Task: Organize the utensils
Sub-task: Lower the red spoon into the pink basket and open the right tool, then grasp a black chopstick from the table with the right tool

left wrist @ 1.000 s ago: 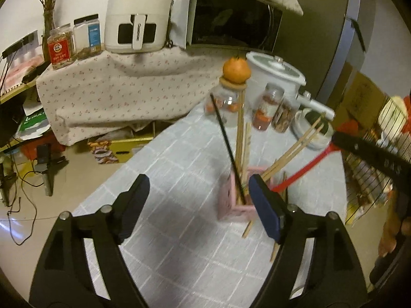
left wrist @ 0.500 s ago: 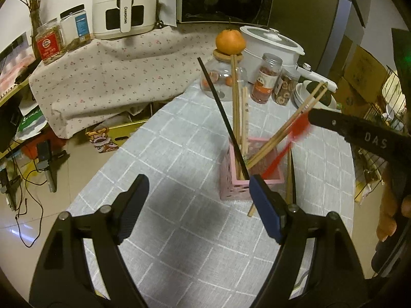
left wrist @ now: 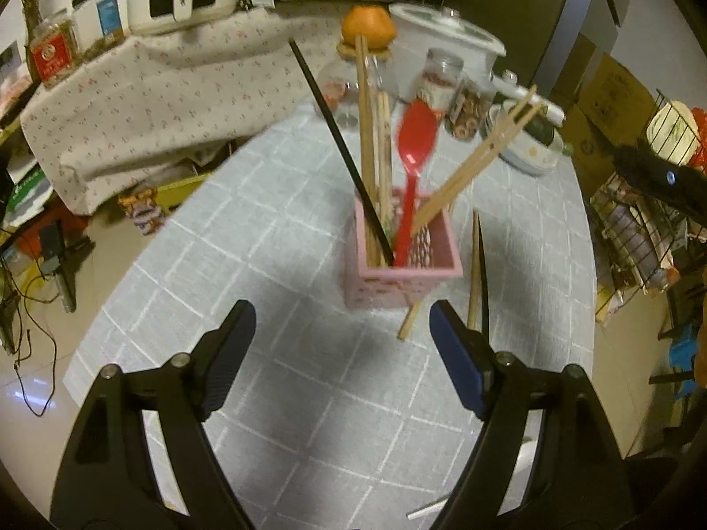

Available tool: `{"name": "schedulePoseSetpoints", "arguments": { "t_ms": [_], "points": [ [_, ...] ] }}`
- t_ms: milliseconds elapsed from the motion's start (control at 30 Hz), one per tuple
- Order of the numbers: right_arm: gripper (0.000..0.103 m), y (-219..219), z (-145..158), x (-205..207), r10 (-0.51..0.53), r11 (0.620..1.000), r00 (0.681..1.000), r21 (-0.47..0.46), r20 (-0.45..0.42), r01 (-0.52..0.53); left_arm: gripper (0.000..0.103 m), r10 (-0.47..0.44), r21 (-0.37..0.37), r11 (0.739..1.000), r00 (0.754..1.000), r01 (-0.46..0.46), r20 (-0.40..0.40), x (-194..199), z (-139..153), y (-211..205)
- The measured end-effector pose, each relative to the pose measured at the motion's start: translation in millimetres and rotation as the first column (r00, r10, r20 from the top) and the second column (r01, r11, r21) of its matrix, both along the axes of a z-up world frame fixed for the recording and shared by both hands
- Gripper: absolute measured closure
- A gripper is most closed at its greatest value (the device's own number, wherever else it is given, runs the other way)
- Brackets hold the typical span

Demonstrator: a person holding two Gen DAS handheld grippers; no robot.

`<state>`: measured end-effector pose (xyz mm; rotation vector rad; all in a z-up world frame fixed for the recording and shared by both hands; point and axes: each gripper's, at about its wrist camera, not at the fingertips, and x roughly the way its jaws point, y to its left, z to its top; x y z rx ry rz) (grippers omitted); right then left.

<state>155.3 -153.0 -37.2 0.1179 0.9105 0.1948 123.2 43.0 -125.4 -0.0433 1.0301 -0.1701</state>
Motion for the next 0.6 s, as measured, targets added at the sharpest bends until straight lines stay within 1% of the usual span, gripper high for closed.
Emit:
{"name": "schedulePoseSetpoints", "arguments": {
  "t_ms": [33, 133, 300, 367, 467, 533, 600],
  "points": [
    [0.034, -5, -5, 0, -0.005, 1.0, 1.0, -0.009, -0.025, 0.005, 0.022, -0.004, 0.002, 1.0, 1.0, 0.004, -0.023, 0, -3, -2],
    [0.034, -19, -20, -3, -0.025, 0.999, 0.996, -0.03, -0.086, 0.023, 0.022, -0.016, 0.002, 1.0, 0.998, 0.016, -0.059, -1, -10, -8],
    [0.033, -36, -46, -7, -0.042, 0.999, 0.982, -0.031, -0.185, 0.037, 0.022, -0.04, 0.018, 0.999, 0.995, 0.042, -0.095, -3, -18, -16],
    [0.033, -38, -59, -7, -0.04, 0.998, 0.973, -0.049, -0.225, 0.03, 0.022, -0.041, 0.021, 0.999, 0.993, 0.043, -0.108, -2, -21, -18],
    [0.033, -42, -76, -4, -0.052, 0.997, 0.965, -0.076, -0.258, 0.033, 0.022, -0.032, 0.014, 0.999, 0.992, 0.034, -0.125, -2, -26, -19],
    [0.033, -45, -87, 0, -0.052, 0.997, 0.959, -0.063, -0.278, 0.036, 0.022, -0.023, 0.005, 1.0, 0.992, 0.024, -0.125, -3, -28, -19],
    [0.033, -46, -100, 11, -0.034, 0.999, 0.948, -0.027, -0.316, 0.027, 0.022, -0.033, -0.014, 0.999, 0.991, 0.031, -0.131, -4, -28, -21]
  ]
}}
